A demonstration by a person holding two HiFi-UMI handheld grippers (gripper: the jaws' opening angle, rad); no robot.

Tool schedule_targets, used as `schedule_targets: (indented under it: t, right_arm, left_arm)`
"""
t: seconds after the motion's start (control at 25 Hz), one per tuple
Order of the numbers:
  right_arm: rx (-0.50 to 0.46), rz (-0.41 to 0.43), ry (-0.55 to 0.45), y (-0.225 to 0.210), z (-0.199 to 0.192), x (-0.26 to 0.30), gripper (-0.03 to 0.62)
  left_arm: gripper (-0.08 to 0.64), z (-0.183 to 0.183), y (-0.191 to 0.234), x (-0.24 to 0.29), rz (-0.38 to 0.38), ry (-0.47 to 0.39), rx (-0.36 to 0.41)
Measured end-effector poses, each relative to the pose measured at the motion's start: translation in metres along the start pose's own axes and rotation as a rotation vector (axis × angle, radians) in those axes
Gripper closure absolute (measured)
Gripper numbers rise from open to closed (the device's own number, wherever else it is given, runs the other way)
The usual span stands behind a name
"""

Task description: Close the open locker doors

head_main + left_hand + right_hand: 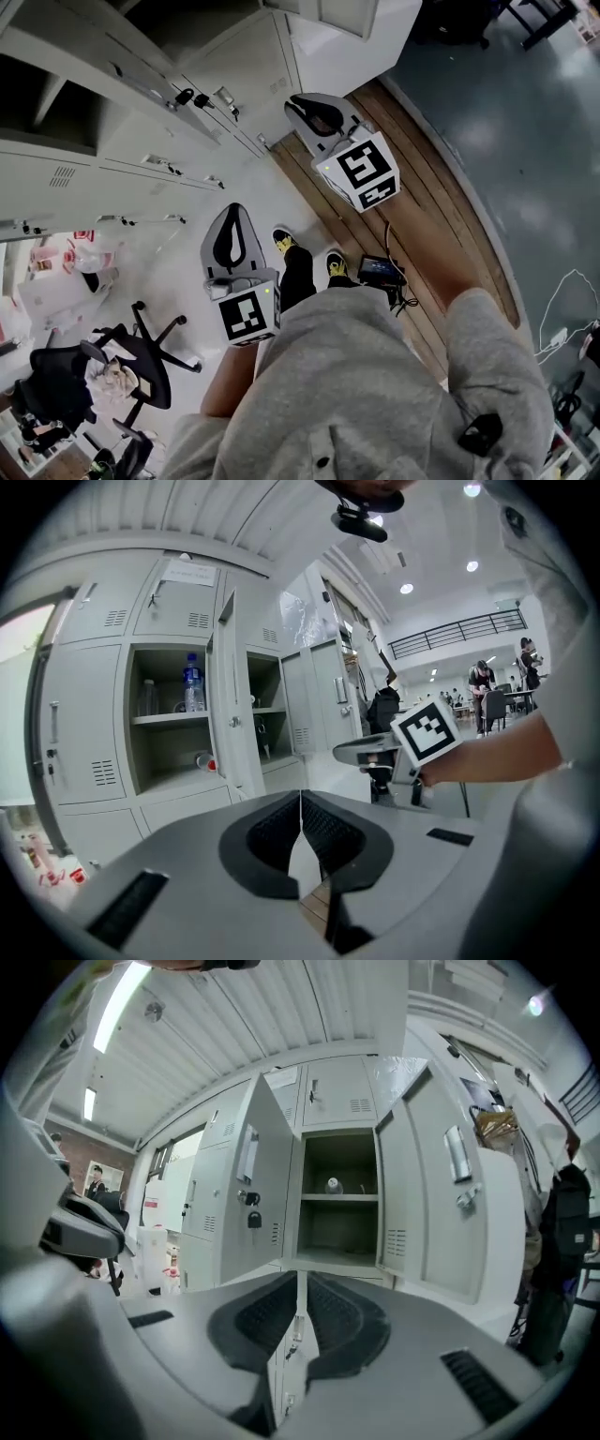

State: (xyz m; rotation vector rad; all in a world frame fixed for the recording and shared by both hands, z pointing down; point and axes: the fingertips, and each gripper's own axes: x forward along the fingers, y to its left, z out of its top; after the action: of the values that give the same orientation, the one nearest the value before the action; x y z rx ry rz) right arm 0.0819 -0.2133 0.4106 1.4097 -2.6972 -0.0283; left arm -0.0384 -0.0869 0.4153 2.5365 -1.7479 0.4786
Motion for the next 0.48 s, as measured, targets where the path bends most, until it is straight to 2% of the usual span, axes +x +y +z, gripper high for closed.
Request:
schedule_targets:
  t: [0.28,0.48]
  right_arm:
    - [-0.038,-0.081,0.033,0.0,0.014,-0.109,0.543]
    - [0.008,-0.136,0.039,0.007,0.011,-0.163,0.543]
  left_arm:
    - [0.548,0.007,-0.015,-0.038,0.014,-0.045,-0.037]
    - [0.548,0.013,-0.028,-0.065,0.018,-0.085,-0.074]
